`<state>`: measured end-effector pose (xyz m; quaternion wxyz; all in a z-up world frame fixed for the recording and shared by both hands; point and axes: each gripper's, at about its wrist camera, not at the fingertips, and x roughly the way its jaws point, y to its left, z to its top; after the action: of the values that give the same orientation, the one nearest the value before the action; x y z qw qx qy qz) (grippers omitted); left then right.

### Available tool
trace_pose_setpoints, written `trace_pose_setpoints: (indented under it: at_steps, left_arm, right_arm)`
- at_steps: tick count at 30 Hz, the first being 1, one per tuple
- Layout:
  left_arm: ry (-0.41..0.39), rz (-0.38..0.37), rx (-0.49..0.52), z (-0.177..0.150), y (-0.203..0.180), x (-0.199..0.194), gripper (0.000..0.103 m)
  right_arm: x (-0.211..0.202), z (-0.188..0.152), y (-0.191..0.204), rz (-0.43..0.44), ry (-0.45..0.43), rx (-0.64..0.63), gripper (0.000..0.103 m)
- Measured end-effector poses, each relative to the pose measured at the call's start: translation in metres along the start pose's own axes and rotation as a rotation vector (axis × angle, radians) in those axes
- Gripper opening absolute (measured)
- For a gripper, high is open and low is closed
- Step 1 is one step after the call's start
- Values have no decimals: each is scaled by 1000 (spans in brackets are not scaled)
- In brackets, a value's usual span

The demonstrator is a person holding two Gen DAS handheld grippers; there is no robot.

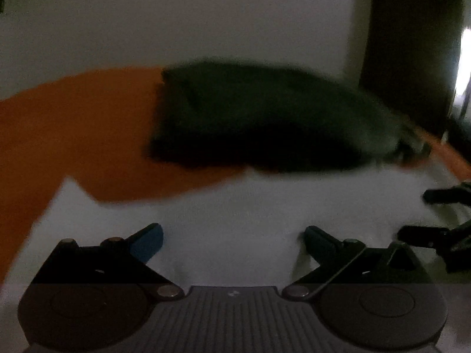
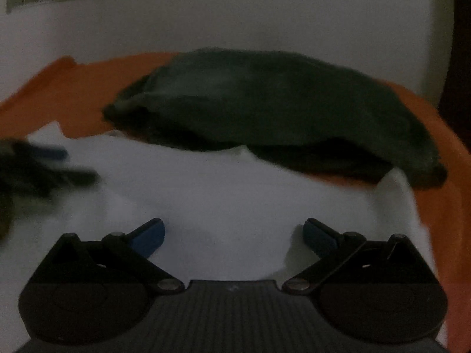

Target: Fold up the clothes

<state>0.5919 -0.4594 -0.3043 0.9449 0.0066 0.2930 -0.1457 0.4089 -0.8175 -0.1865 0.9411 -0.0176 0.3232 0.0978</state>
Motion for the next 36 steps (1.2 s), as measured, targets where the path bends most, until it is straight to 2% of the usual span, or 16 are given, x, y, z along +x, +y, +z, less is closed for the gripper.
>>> trace_pose_setpoints:
  at_steps: [3, 4, 6, 8, 9, 12, 15, 17, 19, 21, 22, 25, 27, 28, 31, 36]
  left_arm:
    - [-24, 114, -85, 7, 49, 0, 103]
    - [-18, 196, -144, 9, 67, -1, 103]
    - [-7, 370, -338, 12, 109, -4, 103]
    - [-26, 306, -479, 10, 136, -12, 103]
    - [-33, 294, -463, 12, 135, -14, 103]
    - [-15, 259, -326, 23, 117, -23, 103]
    - [8, 61, -192, 31, 78, -34, 103]
    - [32, 10, -102, 34, 49, -29, 103]
    - [30, 143, 30, 31, 24, -15, 103]
    - [48, 305, 45, 30, 29, 0, 103]
    - [63, 367, 10, 31, 39, 5, 103]
    - [76, 460, -303, 32, 97, -9, 103]
    - [62, 386, -423, 30, 123, -21, 103]
    - [64, 355, -393, 31, 117, -30, 103]
    - [65, 254, -300, 35, 98, -61, 103]
    - [5, -11, -156, 10, -3, -157, 103]
  right_arm:
    - [4, -2, -44, -92, -20, 23, 102]
    - [5, -2, -59, -123, -27, 31, 103]
    - [3, -10, -97, -106, -14, 208, 103]
    - [3, -9, -102, -80, -15, 244, 103]
    - [2, -8, -104, -68, -15, 262, 103]
    - [-14, 7, -67, -157, -94, 146, 103]
    - [-22, 22, -42, -37, -140, 134, 103]
    - [-5, 30, -20, 3, -51, 156, 103]
    - [14, 37, -3, 19, 7, 161, 103]
    - [28, 28, 6, -48, -4, 128, 103]
    - [26, 25, -7, -107, -27, 145, 103]
    - [20, 18, -46, -283, -97, 196, 103]
    - [17, 12, -85, -441, -30, 414, 103]
    - [11, 10, -101, -443, -24, 502, 102]
    - [-36, 5, -112, -312, -162, 543, 102]
    - [-115, -12, -60, -120, -176, 426, 103]
